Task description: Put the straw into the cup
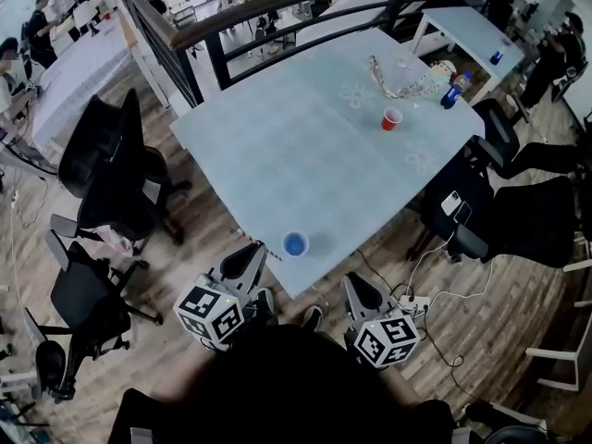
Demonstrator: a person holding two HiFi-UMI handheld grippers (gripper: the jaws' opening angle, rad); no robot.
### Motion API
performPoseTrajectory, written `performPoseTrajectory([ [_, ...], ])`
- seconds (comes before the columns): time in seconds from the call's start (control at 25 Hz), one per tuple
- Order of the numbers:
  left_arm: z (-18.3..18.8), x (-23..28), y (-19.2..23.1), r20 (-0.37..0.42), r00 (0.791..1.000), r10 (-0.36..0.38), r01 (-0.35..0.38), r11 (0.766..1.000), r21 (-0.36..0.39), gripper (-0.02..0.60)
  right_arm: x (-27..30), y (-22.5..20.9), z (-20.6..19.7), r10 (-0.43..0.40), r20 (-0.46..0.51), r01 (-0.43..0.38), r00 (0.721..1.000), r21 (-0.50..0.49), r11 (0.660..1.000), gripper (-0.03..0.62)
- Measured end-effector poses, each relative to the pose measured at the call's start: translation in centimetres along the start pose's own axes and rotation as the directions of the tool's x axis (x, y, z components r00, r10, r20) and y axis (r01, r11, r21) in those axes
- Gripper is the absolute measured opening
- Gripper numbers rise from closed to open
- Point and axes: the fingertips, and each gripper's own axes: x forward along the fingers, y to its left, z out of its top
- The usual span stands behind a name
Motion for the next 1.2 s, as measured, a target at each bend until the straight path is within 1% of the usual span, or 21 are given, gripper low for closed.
performPoseTrajectory([
  [0.24, -1.3, 1.4, 1.5, -0.04, 0.999, -0.029, 0.029, 1.0, 0.002, 0.037, 0.1, 0.0, -0.2, -0.051, 0.007, 0.051, 0.999, 0.027, 0.998, 0.06],
  [0.44, -1.9, 3.6, 2.9, -0.064, 0.996, -0.057, 0.059, 0.998, 0.031, 0.037, 0.6, -0.6, 0.4, -0.088, 0.026, 0.087, 0.996, 0.026, 0.996, 0.06],
  [0.56, -2.8, 5.1, 3.8, -0.088, 0.993, -0.08, 0.084, 0.996, 0.037, 0.037, 1.0, -1.1, 0.5, -0.119, 0.028, 0.118, 0.992, 0.031, 0.992, 0.06],
  [0.76, -5.0, 6.4, 5.3, -0.127, 0.987, -0.1, 0.103, 0.994, 0.02, 0.037, 1.2, -1.2, -1.5, -0.161, -0.006, 0.161, 0.987, 0.062, 0.985, 0.06],
  [0.96, -6.2, 8.3, 6.5, -0.147, 0.981, -0.123, 0.125, 0.992, 0.008, 0.037, 1.7, -1.2, -2.2, -0.183, -0.028, 0.185, 0.983, 0.069, 0.98, 0.06],
  [1.2, -8.3, 10.2, 7.8, -0.171, 0.974, -0.146, 0.14, 0.989, -0.047, 0.037, 2.0, -1.4, -3.6, -0.216, -0.055, 0.22, 0.975, 0.086, 0.972, 0.06],
])
